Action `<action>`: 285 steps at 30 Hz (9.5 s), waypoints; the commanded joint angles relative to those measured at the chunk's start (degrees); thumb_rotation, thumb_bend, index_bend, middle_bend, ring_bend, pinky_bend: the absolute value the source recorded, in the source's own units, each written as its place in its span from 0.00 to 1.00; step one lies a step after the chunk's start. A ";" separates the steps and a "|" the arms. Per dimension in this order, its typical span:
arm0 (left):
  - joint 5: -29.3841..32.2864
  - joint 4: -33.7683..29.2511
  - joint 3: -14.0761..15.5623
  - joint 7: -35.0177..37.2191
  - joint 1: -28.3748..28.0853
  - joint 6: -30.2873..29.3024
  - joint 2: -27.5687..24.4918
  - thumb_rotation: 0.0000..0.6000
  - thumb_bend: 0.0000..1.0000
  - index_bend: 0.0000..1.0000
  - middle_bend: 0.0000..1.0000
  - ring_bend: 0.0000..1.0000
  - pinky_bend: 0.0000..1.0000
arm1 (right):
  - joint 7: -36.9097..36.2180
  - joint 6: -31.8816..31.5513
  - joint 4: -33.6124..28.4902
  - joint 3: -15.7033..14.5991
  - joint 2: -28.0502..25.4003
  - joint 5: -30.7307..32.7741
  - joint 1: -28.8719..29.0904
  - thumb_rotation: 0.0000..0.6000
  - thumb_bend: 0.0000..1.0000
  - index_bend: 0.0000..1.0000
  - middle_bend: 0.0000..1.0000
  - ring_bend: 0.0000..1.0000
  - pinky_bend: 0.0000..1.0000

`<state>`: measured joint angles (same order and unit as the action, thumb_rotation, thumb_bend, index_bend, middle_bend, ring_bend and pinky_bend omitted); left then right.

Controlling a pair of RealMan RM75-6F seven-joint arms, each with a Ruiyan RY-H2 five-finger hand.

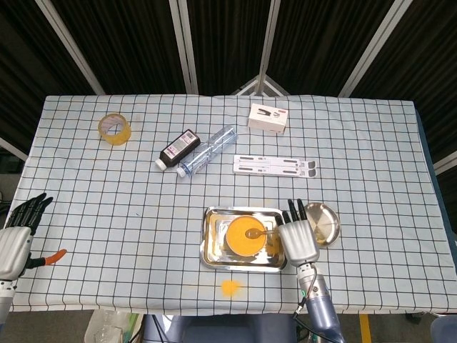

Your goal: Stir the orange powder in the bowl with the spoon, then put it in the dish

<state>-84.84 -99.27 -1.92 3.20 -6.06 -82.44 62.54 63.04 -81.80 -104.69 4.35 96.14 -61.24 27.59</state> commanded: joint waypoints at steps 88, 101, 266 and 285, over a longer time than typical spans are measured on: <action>0.29 -0.27 0.02 0.29 -0.24 0.49 -0.26 1.00 0.00 0.00 0.00 0.00 0.00 | -2.13 0.93 4.86 0.81 4.00 -1.49 0.42 1.00 0.56 0.55 0.48 0.15 0.00; 0.22 -0.25 -0.01 0.26 -0.21 0.32 -0.17 1.00 0.00 0.00 0.00 0.00 0.00 | -3.97 0.20 4.94 -0.58 3.11 -6.63 0.20 1.00 0.56 0.55 0.48 0.16 0.00; 0.75 -0.81 -0.08 1.12 -0.28 0.80 -0.50 1.00 0.00 0.00 0.00 0.00 0.00 | 8.42 7.46 21.86 0.12 3.63 -41.67 0.39 1.00 0.57 0.61 0.51 0.18 0.00; 0.60 -0.63 -0.11 1.32 -0.22 0.58 -0.44 1.00 0.00 0.00 0.00 0.00 0.00 | 7.49 7.33 26.88 -0.71 4.89 -42.17 -0.56 1.00 0.57 0.61 0.51 0.18 0.00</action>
<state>-84.24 -99.90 -2.02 4.51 -6.28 -81.85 62.10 70.57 -74.41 -77.89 3.59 101.09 -103.48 27.10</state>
